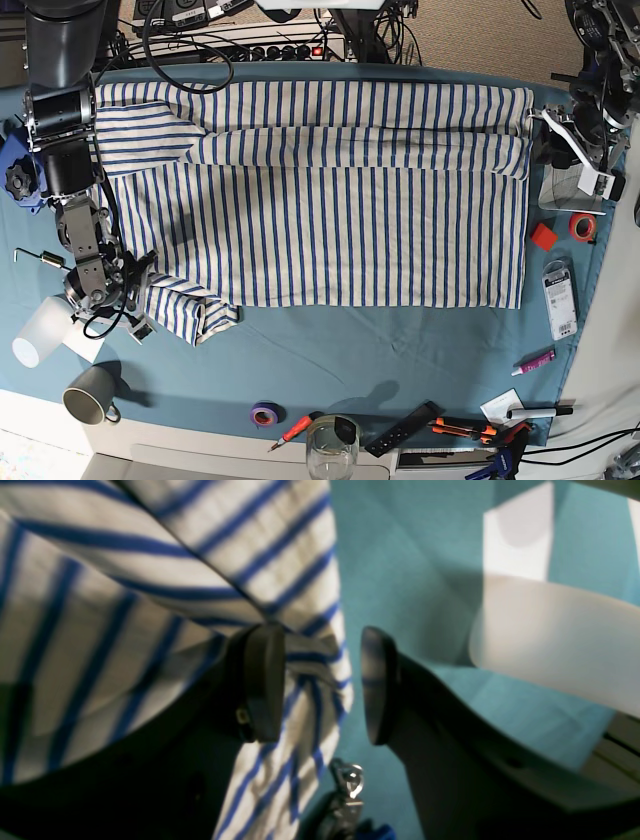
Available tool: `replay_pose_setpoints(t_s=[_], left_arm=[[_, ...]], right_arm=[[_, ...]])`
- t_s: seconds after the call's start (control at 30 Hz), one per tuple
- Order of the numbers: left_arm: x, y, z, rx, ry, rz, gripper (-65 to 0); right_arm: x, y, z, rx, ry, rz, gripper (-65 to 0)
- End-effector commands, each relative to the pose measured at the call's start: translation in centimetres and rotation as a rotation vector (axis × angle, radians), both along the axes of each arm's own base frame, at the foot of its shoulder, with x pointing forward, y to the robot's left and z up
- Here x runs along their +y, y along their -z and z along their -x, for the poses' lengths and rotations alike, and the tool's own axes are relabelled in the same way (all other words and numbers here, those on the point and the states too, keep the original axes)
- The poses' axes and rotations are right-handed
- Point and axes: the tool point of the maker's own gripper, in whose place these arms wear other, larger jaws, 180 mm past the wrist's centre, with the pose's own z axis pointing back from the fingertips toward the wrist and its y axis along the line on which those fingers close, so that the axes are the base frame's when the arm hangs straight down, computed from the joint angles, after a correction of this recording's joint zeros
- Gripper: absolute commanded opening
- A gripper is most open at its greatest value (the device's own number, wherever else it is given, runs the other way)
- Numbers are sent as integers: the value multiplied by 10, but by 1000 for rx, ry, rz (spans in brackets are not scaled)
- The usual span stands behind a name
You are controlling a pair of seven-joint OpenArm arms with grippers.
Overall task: Fold the T-shirt properly
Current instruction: 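Move the right gripper to the shirt's hem corner and grasp it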
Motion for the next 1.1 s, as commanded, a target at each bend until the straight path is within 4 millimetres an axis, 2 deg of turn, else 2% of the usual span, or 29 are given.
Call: replay_pose_setpoints(t_s=[0.0, 0.23, 0.53, 0.9, 0.97, 1.07], left_arm=[[2, -10, -6, -39, 7, -7, -419], [2, -11, -7, -44, 6, -7, -419], [2, -11, -7, -44, 6, -7, -419], [2, -13, -9, -55, 5, -4, -419], [2, -13, -9, -55, 5, -4, -419], [2, -13, -9, -55, 5, -4, -419]], right_arm=[[-10, -22, -12, -57, 6, 22, -399], [-12, -22, -12, -63, 3, 23, -400], [-33, 3, -3, -26, 37, 14, -400], [-22, -2, -14, -80, 18, -14, -409], [-21, -1, -15, -81, 16, -17, -480], [-23, -1, -13, -70, 25, -9, -640]])
